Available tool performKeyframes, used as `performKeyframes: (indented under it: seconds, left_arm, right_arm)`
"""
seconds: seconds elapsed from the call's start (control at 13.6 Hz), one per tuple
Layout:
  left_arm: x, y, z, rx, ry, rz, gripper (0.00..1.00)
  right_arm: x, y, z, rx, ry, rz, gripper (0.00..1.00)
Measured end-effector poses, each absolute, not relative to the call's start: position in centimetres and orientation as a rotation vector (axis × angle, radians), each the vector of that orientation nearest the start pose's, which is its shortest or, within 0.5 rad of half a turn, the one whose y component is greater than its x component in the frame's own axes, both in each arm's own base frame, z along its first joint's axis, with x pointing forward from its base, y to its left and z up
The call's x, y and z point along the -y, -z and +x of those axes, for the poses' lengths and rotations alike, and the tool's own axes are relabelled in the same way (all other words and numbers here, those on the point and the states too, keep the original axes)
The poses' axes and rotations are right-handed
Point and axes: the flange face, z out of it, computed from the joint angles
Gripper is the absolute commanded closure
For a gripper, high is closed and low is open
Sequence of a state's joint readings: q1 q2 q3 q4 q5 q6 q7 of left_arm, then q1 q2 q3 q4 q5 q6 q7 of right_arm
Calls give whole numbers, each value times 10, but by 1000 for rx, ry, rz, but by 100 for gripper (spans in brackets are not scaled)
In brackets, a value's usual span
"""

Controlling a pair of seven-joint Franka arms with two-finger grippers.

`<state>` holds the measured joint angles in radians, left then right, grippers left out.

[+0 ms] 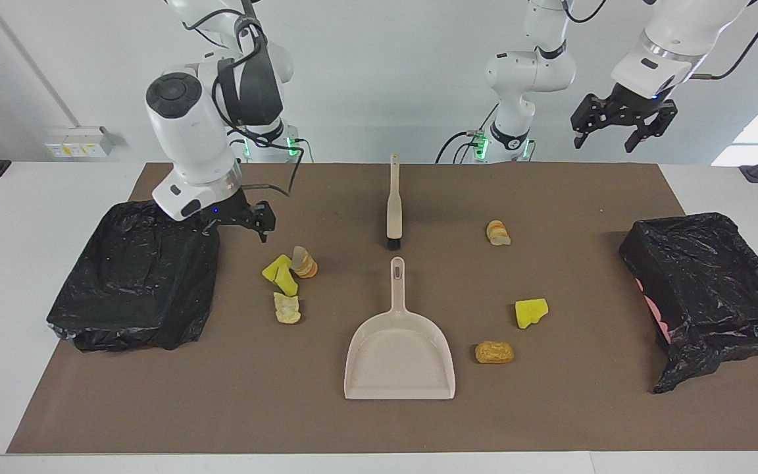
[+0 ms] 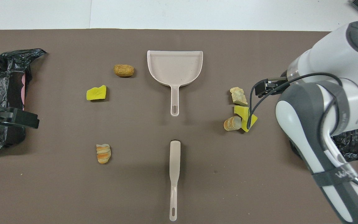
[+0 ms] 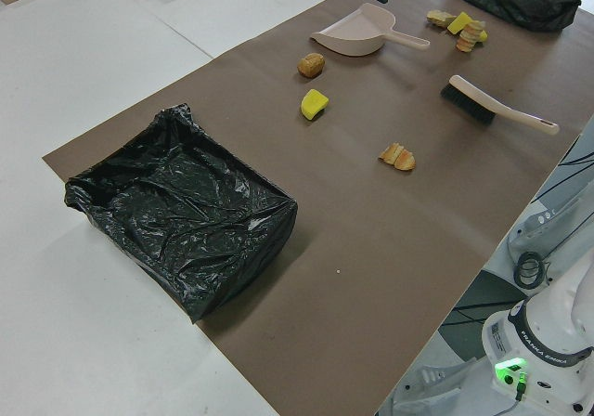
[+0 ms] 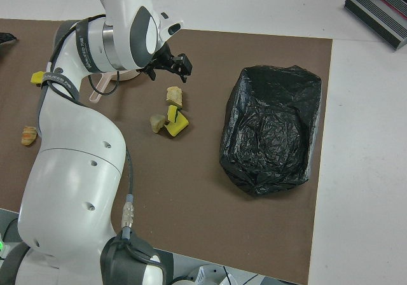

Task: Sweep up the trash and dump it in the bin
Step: 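Reach the right gripper to the dustpan while the left gripper reaches the brush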

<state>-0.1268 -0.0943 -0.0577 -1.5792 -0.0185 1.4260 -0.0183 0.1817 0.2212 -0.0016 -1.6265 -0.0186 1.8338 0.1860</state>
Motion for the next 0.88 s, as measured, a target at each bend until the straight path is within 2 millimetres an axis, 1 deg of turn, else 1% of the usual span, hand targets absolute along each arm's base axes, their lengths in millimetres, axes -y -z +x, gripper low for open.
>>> performKeyframes:
  seconds: [0.15,0.29,0.44,0.51,0.66,0.73,0.88]
  left_arm:
    - [131,-637,484,-307,-106,-3125,0]
    - [170,-612,460,-334,-129,-3111,0]
    - [211,-584,433,-348,-136,-3097,0]
    - [228,-570,420,-356,-136,-3091,0]
    - [254,-546,396,-375,-143,-3080,0]
    - [266,-537,386,-384,-145,-3077,0]
    - [291,-523,365,-402,-151,-3084,0]
  right_arm:
    - [-133,-471,626,-28,10,-3158,0]
    - [-148,-459,632,-55,22,-3156,0]
    - [-157,-453,641,-80,10,-3125,0]
    - [-159,-450,645,-90,5,-3108,0]
    - [-162,-450,655,-106,16,-3092,0]
    - [-164,-450,660,-130,22,-3082,0]
    - [-174,-446,670,-183,25,-3060,0]
